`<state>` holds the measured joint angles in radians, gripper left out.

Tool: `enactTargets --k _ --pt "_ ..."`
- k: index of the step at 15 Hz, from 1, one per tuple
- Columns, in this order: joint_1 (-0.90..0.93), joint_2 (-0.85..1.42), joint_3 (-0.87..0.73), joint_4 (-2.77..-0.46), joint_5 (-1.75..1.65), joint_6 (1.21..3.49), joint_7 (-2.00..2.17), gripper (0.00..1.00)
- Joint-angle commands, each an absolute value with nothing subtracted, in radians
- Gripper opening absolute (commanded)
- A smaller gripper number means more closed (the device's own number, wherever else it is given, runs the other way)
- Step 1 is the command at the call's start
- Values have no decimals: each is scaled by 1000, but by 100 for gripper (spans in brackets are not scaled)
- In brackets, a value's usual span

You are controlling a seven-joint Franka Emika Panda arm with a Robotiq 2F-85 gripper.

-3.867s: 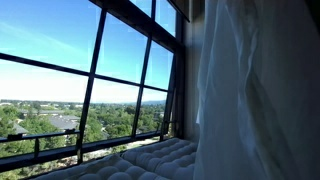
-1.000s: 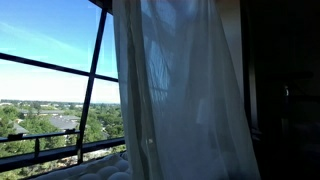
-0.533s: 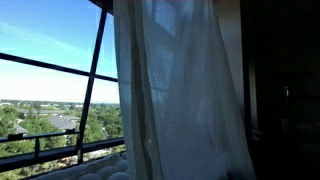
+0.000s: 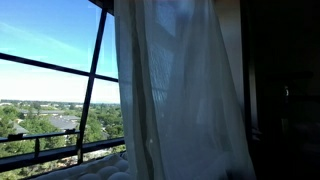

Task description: Open the curtain

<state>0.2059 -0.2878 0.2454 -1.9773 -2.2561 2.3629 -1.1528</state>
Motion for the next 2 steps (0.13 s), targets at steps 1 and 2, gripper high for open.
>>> enactTargets --k 1,2 --pt "198 -287 254 -1974 -2252 2364 -1155 100" --pt "198 -287 254 -1974 -2252 2364 -1155 100"
